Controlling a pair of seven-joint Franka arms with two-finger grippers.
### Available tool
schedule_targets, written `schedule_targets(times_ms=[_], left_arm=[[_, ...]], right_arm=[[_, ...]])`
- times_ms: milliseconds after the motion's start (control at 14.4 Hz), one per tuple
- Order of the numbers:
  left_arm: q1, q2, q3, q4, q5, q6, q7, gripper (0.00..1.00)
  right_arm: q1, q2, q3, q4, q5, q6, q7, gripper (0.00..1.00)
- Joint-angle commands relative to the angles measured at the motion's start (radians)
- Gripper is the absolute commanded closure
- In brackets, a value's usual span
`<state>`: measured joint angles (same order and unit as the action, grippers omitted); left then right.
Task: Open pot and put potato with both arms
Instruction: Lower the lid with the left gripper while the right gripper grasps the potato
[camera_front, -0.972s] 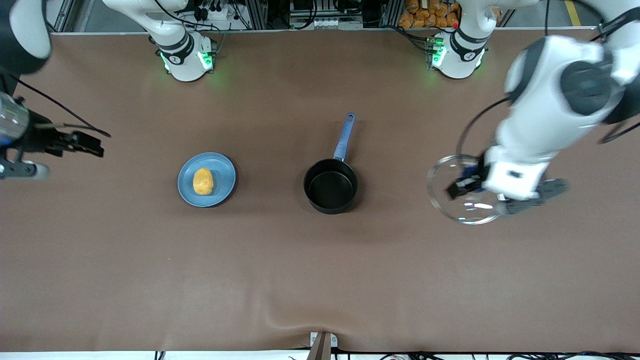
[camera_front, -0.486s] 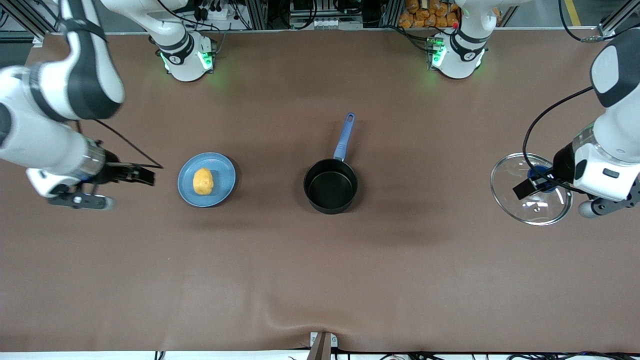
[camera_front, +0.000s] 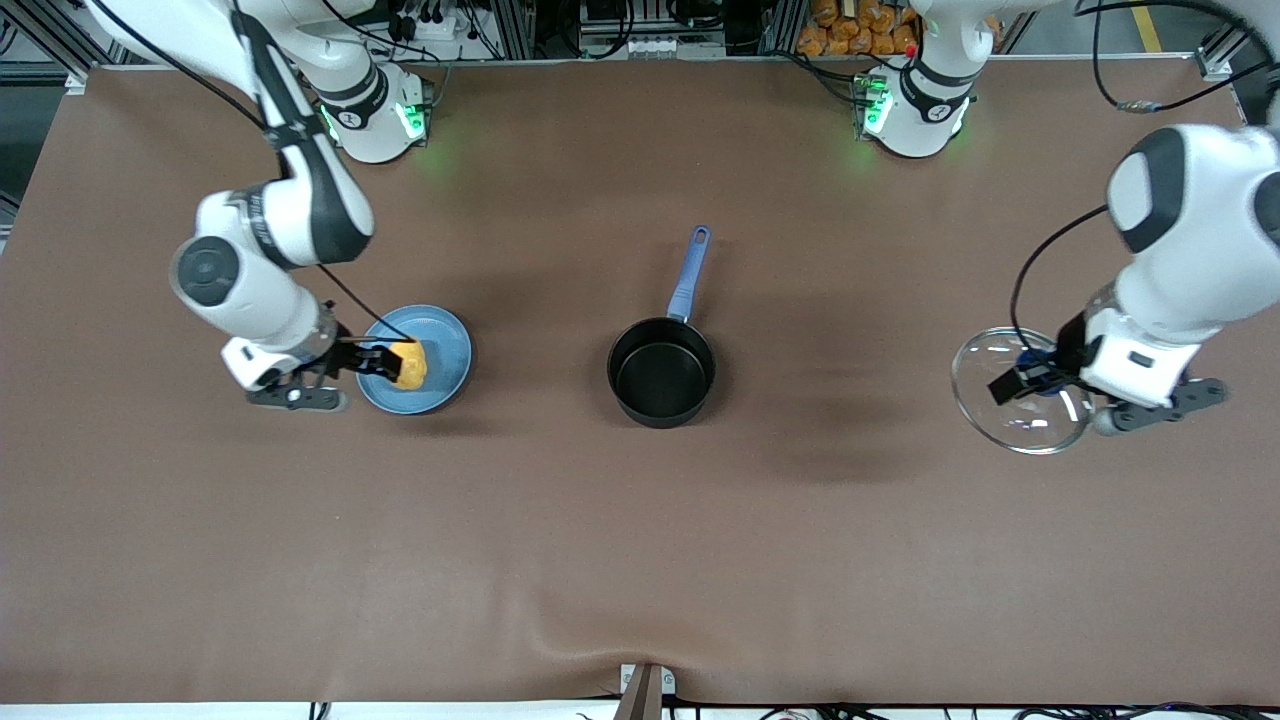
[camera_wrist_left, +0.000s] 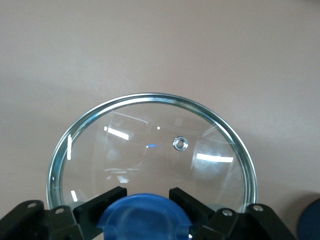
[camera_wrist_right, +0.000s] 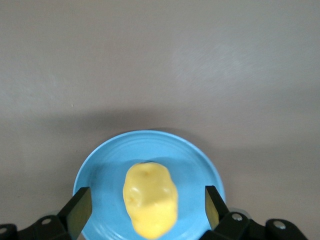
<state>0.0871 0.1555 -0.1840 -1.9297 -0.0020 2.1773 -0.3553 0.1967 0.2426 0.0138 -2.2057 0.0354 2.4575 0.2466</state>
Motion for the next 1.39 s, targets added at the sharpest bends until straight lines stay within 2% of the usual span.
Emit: schedule_targets(times_ms=[0,208,486,694,903,972,1042,1111,1181,1319], left_arm=[[0.006,-0.065,0.008,-0.193,-0.093,0.140,0.079,1.00],[0.006,-0.019,0.012,-0.293,-0.099,0.235,0.128,1.00],[0.005,0.116,0.017,-0.301,-0.079,0.317,0.173,1.00],[0.005,0.168,0.018,-0.301,-0.006,0.341,0.171,1.00],[0.005,0.214,0.020,-0.301,0.010,0.398,0.171,1.00],[0.005,0.216,0.020,-0.301,0.011,0.398,0.171,0.92],[0.005,0.214,0.020,-0.301,0.014,0.398,0.171,0.58],[0.005,0.214,0.020,-0.301,0.014,0.398,0.171,0.01],[0.003,0.213,0.020,-0.301,0.017,0.398,0.171,0.00],[0.005,0.211,0.021,-0.301,0.042,0.398,0.170,0.00]], right_arm=[[0.038,0.038,-0.008,-0.026,0.014,0.060,0.008,0.00],[0.040,0.069,-0.009,-0.028,0.011,0.061,-0.009,0.00],[0.029,0.073,-0.011,-0.028,0.000,0.052,-0.056,0.00],[0.024,0.083,-0.011,-0.037,-0.002,0.066,-0.063,0.00],[0.026,0.083,-0.011,-0.046,-0.003,0.069,-0.063,0.00],[0.026,0.083,-0.011,-0.048,-0.003,0.073,-0.063,0.00],[0.027,0.083,-0.012,-0.049,-0.003,0.074,-0.063,0.00],[0.029,0.084,-0.011,-0.055,-0.005,0.078,-0.063,0.00],[0.029,0.089,-0.011,-0.057,-0.005,0.086,-0.064,0.00],[0.033,0.098,-0.012,-0.057,-0.008,0.093,-0.064,0.17]])
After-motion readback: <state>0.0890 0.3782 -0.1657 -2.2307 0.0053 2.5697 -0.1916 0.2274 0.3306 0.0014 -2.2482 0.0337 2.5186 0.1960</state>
